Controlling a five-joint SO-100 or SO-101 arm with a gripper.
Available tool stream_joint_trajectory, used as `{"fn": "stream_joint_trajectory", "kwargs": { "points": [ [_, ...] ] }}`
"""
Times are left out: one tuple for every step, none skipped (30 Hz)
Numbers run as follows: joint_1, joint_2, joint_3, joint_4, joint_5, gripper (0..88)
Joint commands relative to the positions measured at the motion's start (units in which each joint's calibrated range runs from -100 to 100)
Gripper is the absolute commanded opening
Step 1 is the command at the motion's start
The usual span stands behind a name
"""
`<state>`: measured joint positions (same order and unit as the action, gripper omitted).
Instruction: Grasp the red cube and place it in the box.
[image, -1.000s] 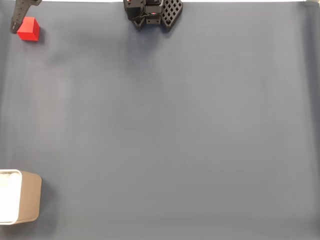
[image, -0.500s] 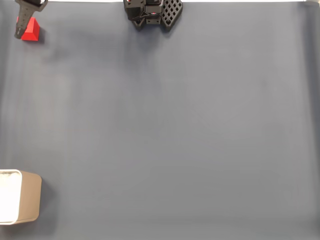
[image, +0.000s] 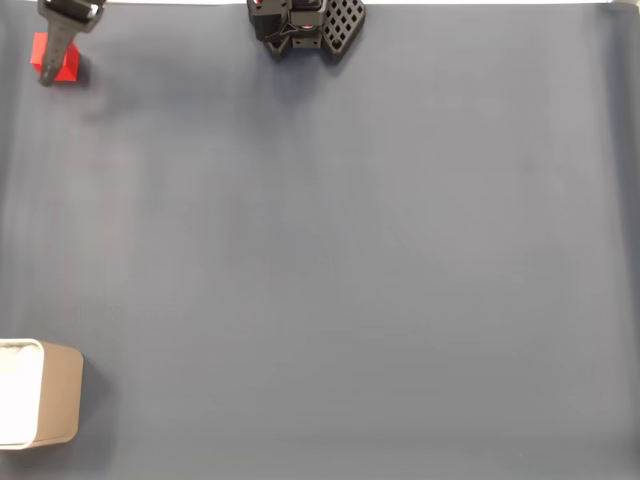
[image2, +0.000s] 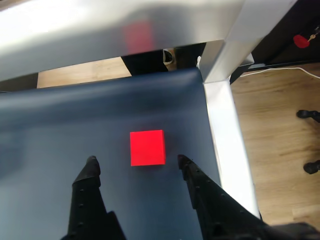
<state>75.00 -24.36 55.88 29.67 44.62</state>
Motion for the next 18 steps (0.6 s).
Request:
{"fn": "stream_joint_trajectory", "kwargs": {
  "points": [
    [-0.78, 0.44, -0.68, -2.05, 0.59, 36.4],
    [-0.85, 0.70, -0.68, -2.46, 0.54, 36.4],
    [-0.85, 0.96, -0.68, -2.71, 0.54, 36.4],
    [-0.99, 1.22, -0.68, -3.03, 0.49, 36.4],
    [-1.07, 1.48, -0.68, -3.28, 0.49, 36.4],
    [-1.14, 1.83, -0.68, -3.53, 0.49, 36.4],
    [-1.21, 2.00, -0.68, -3.77, 0.44, 36.5],
    [-1.21, 2.18, -0.68, -3.85, 0.39, 36.5],
    [-1.28, 2.35, -0.68, -3.85, 0.39, 36.5],
    [-1.35, 2.52, -0.68, -3.85, 0.34, 36.5],
    [-1.42, 2.61, -0.68, -3.94, 0.34, 36.5],
    [-1.49, 2.78, -0.59, -4.10, 0.34, 36.5],
    [-1.49, 2.96, -0.59, -4.35, 0.34, 36.5],
    [-1.56, 3.13, -0.59, -4.51, 0.34, 36.5],
    [-1.56, 3.22, -0.59, -4.67, 0.34, 36.5],
    [-1.63, 3.39, -0.59, -4.84, 0.39, 36.5],
    [-1.63, 3.56, -0.49, -5.17, 0.44, 36.5],
    [-1.63, 3.74, -0.40, -5.49, 0.49, 36.5]
  ]
}}
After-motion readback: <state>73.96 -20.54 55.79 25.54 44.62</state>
